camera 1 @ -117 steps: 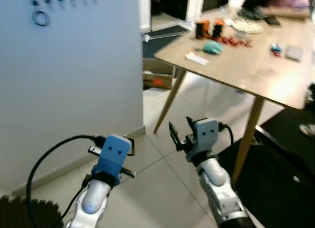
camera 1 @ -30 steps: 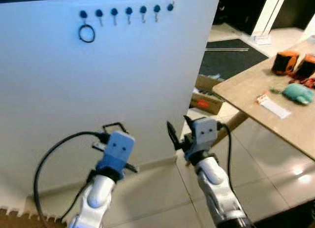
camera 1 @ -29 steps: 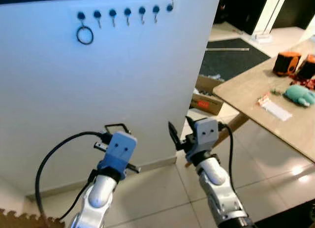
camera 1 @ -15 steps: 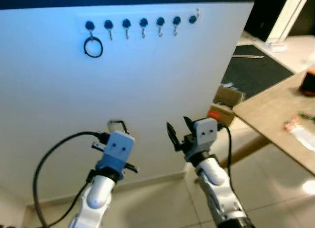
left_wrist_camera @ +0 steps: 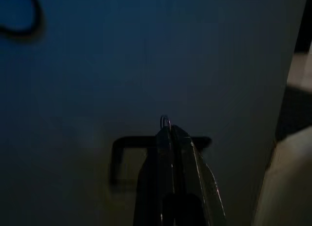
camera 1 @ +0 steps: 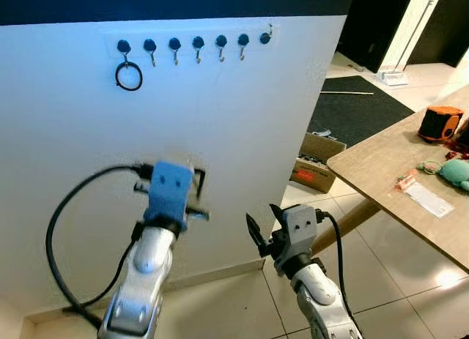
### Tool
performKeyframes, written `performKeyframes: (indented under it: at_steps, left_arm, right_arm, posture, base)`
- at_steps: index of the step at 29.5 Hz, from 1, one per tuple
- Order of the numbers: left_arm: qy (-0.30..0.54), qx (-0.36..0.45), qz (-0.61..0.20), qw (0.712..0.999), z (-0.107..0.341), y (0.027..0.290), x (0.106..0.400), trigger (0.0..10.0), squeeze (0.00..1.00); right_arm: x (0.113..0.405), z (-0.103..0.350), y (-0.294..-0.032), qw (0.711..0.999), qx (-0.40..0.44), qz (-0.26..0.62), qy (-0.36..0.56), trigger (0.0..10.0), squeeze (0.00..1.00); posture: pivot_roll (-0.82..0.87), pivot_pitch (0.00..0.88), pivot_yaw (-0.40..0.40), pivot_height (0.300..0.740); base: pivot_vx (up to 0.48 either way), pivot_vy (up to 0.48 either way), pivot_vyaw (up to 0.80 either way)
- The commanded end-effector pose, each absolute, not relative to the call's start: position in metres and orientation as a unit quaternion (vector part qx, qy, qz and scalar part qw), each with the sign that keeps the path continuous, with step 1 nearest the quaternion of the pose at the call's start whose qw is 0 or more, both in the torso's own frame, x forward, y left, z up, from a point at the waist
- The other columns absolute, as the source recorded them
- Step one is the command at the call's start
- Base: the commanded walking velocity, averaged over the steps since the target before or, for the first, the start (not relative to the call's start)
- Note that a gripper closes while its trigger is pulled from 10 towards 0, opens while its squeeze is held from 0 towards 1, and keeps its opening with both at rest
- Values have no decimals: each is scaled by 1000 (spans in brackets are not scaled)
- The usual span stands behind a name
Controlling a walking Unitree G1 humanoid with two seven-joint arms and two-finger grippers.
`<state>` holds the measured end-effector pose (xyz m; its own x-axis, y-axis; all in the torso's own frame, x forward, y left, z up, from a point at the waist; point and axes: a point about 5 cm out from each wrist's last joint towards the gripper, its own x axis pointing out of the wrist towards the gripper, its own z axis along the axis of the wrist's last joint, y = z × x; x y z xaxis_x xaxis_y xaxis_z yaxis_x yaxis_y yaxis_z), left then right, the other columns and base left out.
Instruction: Hang keys on a hook
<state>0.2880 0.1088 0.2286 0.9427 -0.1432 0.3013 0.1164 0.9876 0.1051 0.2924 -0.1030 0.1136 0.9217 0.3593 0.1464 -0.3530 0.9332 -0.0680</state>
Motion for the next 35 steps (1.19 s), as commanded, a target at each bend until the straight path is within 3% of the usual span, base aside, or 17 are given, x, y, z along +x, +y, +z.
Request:
performKeyframes:
  at_steps: [1, 16, 25, 35]
  left_arm:
    - [-149, 20, -58, 987, 239, 107, 295, 10000, 0]
    - [-183, 36, -52, 981, 276, 95, 327, 10000, 0]
    - [-230, -49, -124, 964, 326, 86, 354, 10000, 0]
    - [-245, -80, -121, 959, 345, 94, 367, 10000, 0]
  right_arm:
    - [294, 115, -101, 980, -20, 181, -79, 10000, 0]
    - [305, 136, -91, 976, -9, 182, -115, 10000, 0]
    - [307, 145, -93, 977, -6, 170, -130, 10000, 0]
    - [307, 154, -101, 978, -6, 149, -147, 10000, 0]
  posture:
    - [130, 149, -15, 740]
    - [120, 160, 5, 740]
    - [105, 189, 35, 740]
    - [85, 195, 50, 740]
  base:
    - [0, 0, 0]
    - [0, 0, 0]
    - [0, 0, 0]
    - [0, 0, 0]
